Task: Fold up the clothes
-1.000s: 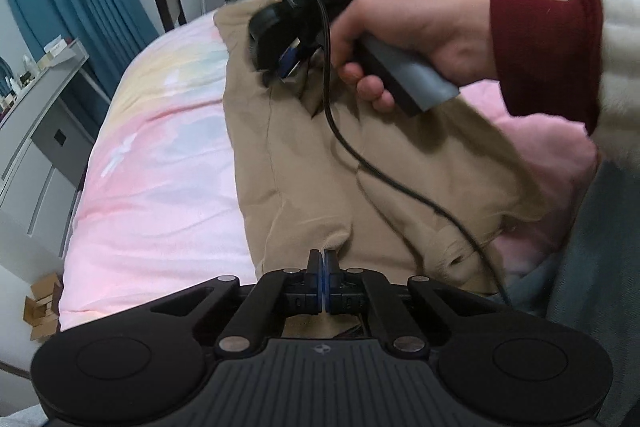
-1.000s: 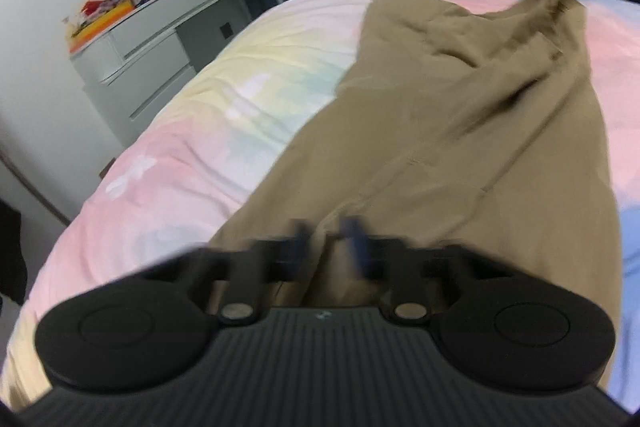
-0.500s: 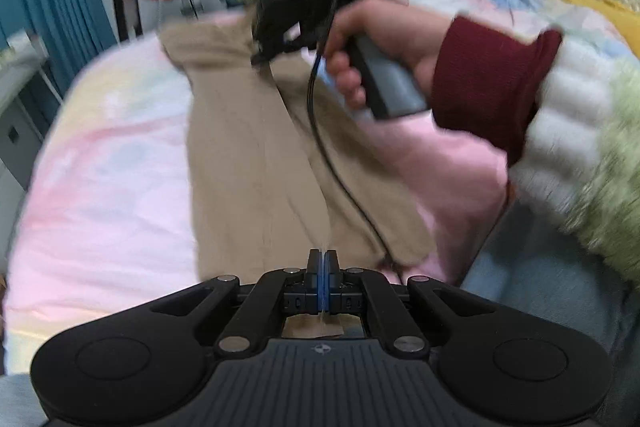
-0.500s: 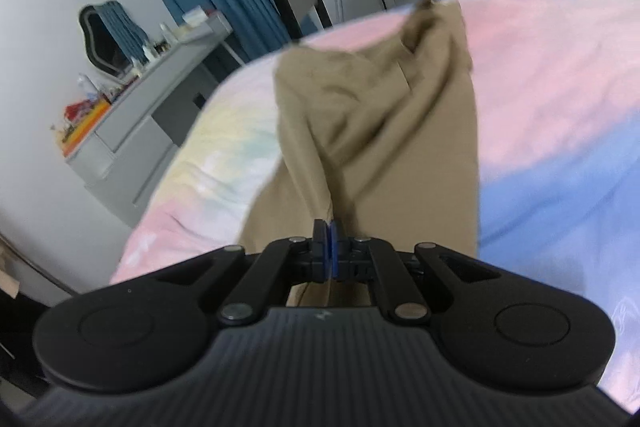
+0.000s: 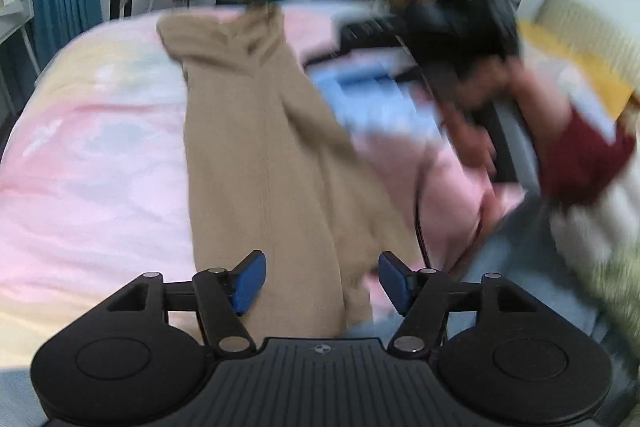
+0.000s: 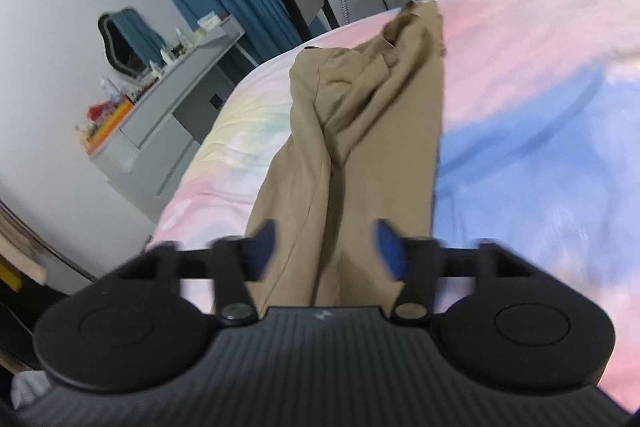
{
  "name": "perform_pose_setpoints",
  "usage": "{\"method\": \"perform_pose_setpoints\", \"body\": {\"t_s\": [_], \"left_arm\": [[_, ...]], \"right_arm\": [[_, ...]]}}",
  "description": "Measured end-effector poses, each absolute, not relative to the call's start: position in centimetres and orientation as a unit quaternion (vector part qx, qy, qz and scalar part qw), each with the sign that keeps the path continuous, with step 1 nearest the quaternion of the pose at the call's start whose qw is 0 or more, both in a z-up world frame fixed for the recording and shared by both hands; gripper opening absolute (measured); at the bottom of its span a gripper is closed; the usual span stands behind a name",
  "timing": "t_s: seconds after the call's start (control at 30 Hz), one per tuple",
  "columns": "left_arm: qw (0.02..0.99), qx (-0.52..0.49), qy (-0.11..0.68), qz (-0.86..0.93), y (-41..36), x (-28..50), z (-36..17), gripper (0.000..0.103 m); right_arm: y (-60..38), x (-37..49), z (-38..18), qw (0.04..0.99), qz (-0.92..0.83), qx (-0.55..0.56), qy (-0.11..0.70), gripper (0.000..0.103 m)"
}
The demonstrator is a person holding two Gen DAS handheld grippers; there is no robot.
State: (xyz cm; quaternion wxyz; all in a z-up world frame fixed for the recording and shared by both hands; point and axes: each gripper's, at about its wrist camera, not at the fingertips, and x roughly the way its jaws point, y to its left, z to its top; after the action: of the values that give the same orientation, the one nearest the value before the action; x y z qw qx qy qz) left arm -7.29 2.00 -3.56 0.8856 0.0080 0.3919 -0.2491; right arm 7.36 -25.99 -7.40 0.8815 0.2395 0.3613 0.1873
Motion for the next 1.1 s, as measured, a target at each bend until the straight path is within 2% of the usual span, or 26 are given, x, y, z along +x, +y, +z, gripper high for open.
{"method": "perform_pose_setpoints", "body": {"t_s": [0.07, 0.3, 0.43, 0.73, 0.8, 1.03, 1.1], "left_arm": [[0.892, -0.032, 0.381, -0.242, 3.7, -5.9, -3.0, 0.081], [0.864, -0.149, 0.453, -0.161, 8.1, 2.1, -5.9, 0.079], [0.844, -0.148, 0.499, -0.129, 9.0, 4.2, -8.3, 0.078], [0.809, -0.144, 0.527, -0.217, 7.0, 3.7, -9.7, 0.079], [0.803, -0.147, 0.53, -0.229, 7.0, 3.2, -9.8, 0.071], [0.803, -0.126, 0.534, -0.233, 6.6, 2.1, -9.7, 0.062], [0.806, -0.114, 0.534, -0.23, 6.0, 2.3, -9.8, 0.057]], "right_arm": [[-26.9, 5.6, -7.7, 0.871, 0.185, 0.268, 0.369, 0.072], [-27.2, 3.4, -10.7, 0.819, 0.161, 0.312, 0.454, 0.072], [-26.5, 4.4, -12.1, 0.803, 0.152, 0.307, 0.487, 0.072], [-22.8, 5.3, -13.2, 0.783, 0.192, 0.235, 0.543, 0.072], [-22.6, 4.9, -13.0, 0.777, 0.207, 0.242, 0.543, 0.072], [-21.0, 3.6, -12.8, 0.751, 0.253, 0.248, 0.557, 0.071], [-20.2, 3.1, -12.8, 0.757, 0.243, 0.226, 0.564, 0.064]]}}
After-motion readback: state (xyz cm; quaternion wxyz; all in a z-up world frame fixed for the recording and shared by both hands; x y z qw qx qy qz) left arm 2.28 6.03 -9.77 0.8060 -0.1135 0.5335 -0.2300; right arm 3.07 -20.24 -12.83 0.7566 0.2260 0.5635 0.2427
